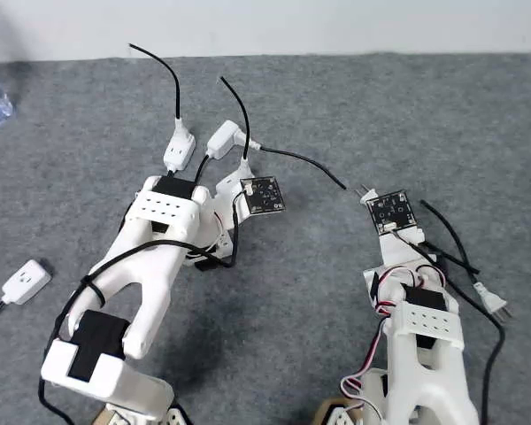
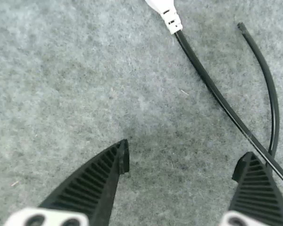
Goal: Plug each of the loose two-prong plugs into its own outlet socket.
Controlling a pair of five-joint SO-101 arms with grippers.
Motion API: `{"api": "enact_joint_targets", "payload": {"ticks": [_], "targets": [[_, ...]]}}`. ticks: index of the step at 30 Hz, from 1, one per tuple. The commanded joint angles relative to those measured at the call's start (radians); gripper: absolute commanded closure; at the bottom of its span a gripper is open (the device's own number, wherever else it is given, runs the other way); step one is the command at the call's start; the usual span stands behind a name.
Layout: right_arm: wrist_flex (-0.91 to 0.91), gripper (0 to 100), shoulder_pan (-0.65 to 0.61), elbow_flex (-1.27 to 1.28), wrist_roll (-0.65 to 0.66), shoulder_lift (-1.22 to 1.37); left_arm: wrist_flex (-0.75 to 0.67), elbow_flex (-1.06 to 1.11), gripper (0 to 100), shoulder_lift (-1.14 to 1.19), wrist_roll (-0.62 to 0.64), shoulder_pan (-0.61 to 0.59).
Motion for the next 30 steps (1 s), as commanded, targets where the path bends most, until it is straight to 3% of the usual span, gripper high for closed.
{"api": "enact_joint_targets", "payload": {"ticks": [1,9,21,24,30], "targets": [[-0.007,64.9,-0.012,-0.029,0.012,-0.013,-0.049,-0.015,83,-0.035,-0.015,-0.011],[-0.007,64.9,-0.012,-0.029,0.012,-0.013,-0.213,0.113,83,-0.035,-0.012,-0.002],[-0.008,64.9,-0.013,-0.02,0.014,-0.013,-0.23,0.148,83,-0.034,-0.012,-0.009],[-0.008,64.9,-0.03,-0.018,0.015,-0.015,-0.269,0.136,82,-0.044,0.052,-0.012],[-0.008,64.9,-0.038,-0.015,0.044,-0.015,-0.245,0.099,76,-0.035,0.078,-0.011]]}}
